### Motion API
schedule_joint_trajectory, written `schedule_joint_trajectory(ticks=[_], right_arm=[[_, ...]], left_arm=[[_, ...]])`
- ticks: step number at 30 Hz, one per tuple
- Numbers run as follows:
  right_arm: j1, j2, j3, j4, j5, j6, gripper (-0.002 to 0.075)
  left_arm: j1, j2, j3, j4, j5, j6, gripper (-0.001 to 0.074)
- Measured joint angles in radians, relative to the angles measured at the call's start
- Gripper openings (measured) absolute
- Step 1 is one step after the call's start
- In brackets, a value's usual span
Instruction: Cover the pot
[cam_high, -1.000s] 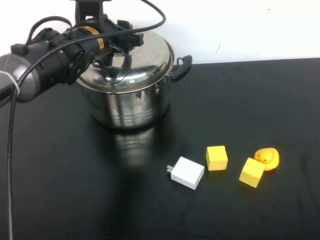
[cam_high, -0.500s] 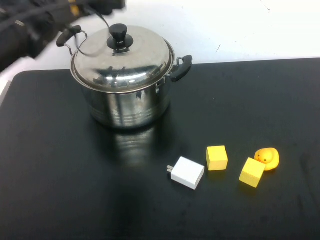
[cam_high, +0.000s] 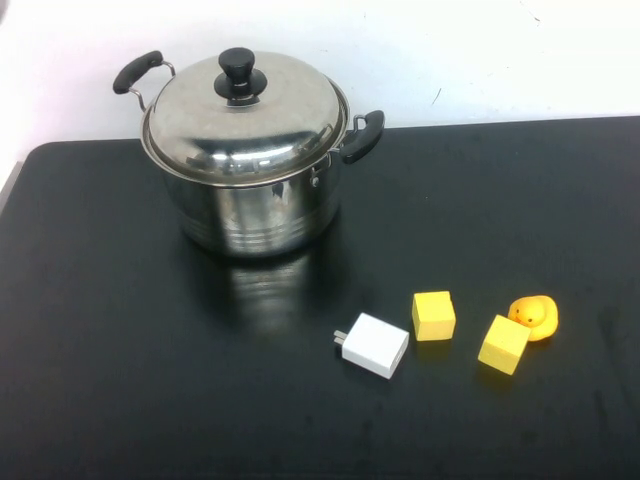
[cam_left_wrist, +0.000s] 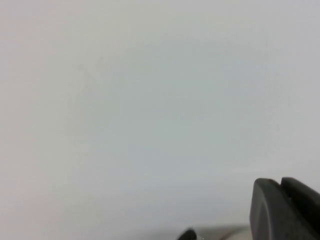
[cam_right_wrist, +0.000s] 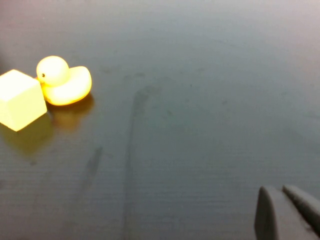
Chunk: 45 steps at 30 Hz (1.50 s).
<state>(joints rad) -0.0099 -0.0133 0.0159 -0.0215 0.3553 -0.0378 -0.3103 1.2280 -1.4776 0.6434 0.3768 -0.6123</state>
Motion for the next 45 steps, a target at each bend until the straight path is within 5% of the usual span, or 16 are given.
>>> schedule_joint_trajectory(ticks=[12,28,38,45], right_arm=[[0.0,0.0,0.0,0.0,0.0,0.0,-0.0002],[0.0,0.0,0.0,0.0,0.0,0.0,-0.0002],[0.0,0.0,0.0,0.0,0.0,0.0,-0.0002],[0.0,0.0,0.0,0.0,0.0,0.0,-0.0002]], left_arm=[[0.0,-0.288,0.35,-0.085,0.034,-0.042,0.0],[0.0,-0.266,0.596,-0.083,0.012,-0.039,0.0],[0.027,-0.772,0.962,-0.274,-0.197,-0.039,0.0],[0.197,-1.132,1.267,-0.545,-0.21,0.074,-0.0001]])
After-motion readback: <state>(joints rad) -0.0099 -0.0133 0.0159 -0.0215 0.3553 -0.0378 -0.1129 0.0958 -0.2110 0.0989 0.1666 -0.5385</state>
